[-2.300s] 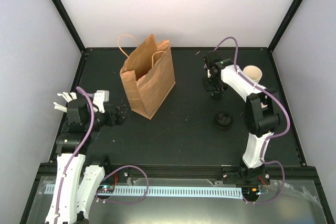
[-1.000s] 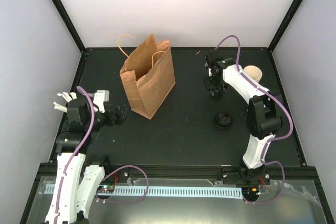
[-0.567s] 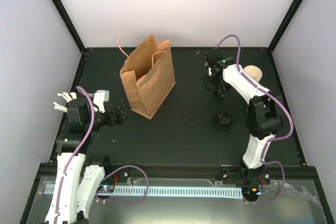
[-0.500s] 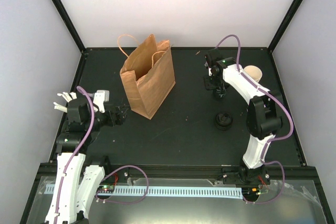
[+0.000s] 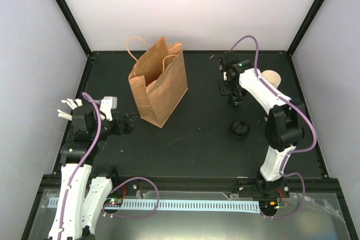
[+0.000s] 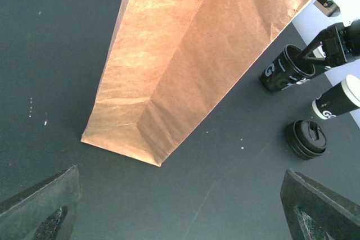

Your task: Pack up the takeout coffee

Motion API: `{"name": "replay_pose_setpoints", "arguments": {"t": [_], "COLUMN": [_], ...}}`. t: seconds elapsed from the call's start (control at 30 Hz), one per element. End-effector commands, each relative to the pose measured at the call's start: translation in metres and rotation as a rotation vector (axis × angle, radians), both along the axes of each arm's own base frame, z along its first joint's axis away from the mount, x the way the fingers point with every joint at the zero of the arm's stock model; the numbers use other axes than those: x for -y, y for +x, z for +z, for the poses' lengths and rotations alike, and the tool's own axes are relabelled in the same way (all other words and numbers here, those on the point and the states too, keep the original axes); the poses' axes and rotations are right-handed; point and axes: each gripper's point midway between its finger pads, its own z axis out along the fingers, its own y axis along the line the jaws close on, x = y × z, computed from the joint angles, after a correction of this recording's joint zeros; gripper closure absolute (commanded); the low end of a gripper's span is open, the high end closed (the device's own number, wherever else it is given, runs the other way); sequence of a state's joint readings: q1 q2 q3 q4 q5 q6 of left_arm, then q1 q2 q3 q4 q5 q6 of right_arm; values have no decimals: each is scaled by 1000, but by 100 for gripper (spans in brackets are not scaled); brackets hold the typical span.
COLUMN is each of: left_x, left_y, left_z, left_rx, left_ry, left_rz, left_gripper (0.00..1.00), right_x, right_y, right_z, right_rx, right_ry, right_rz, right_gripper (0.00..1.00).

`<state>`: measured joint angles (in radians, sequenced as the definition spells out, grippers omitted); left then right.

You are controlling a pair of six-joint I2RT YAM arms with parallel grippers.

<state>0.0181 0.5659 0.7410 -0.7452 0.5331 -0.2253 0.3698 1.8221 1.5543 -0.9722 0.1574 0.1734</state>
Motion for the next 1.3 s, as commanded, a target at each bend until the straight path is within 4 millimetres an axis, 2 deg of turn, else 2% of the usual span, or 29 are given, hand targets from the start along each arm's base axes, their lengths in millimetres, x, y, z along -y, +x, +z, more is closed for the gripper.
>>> {"name": "replay_pose_setpoints", "arguments": {"t": [0.0,0.23,0.47,0.83,1.27], "left_x": [3,3,3,2,3], "left_y": [2,2,1,1,2], "left_z": [4,3,3,3,3], "left_rx": [13,10,11,6,7], "left_ry": [-16,-15,-15,-16,-15], "left_rz": [-13,-12,-12,-10,-12], "left_gripper": [1,1,1,1,1], "right_x": [1,1,2,4,2], "right_y": [3,4,5,9,10], "right_z": [23,29,21,7,-5], "right_rx": [57,69,63,55,31], "right_ry": [-11,-15,-17,-34,-33], "right_rz": [-2,-5,-19,-36,-31], "right_gripper": [99,98,80,76,80]}}
